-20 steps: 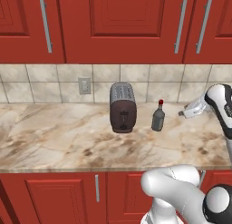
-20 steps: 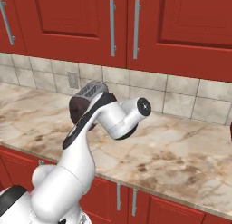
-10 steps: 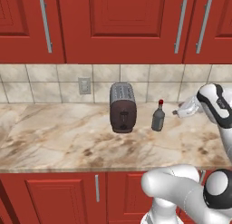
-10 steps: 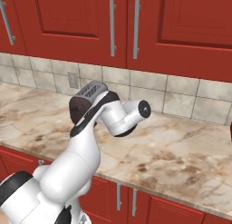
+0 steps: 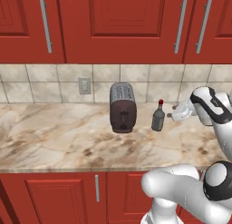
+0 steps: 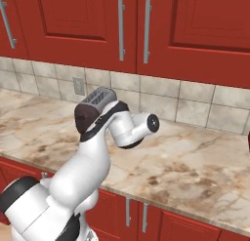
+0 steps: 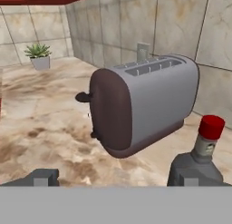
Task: Place the liquors on the top shelf of the fridge to keep them out of children's reach, and place the sweet potato on lower shelves for easy access.
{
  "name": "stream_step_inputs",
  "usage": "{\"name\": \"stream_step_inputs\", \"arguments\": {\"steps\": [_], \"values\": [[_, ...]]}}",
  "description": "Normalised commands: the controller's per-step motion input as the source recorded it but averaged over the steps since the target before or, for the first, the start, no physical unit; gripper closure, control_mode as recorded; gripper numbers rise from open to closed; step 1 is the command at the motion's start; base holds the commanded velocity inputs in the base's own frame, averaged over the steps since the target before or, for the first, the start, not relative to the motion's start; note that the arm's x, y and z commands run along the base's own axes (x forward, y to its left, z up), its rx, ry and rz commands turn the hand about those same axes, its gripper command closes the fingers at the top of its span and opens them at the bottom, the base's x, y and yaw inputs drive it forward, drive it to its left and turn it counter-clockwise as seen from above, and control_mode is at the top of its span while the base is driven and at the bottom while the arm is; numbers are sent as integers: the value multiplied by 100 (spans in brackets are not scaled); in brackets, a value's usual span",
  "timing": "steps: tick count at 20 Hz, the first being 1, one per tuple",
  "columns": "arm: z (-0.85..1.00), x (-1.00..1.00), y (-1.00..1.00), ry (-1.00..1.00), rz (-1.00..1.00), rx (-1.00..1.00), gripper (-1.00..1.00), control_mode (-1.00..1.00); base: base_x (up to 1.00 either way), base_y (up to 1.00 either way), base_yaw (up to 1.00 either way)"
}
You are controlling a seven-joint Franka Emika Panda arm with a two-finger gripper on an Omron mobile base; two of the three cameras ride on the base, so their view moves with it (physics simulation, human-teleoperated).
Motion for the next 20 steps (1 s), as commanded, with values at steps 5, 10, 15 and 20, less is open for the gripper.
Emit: {"name": "stream_step_inputs", "arguments": {"steps": [5, 10, 15, 20], "values": [[-15, 24, 0, -3, 7, 7, -100, -100, 0, 0, 0], [-4, 17, 0, -1, 8, 10, -100, -100, 0, 0, 0], [0, 11, 0, 0, 8, 12, -100, -100, 0, 0, 0], [0, 11, -1, -1, 1, 8, -100, -100, 0, 0, 0]]}}
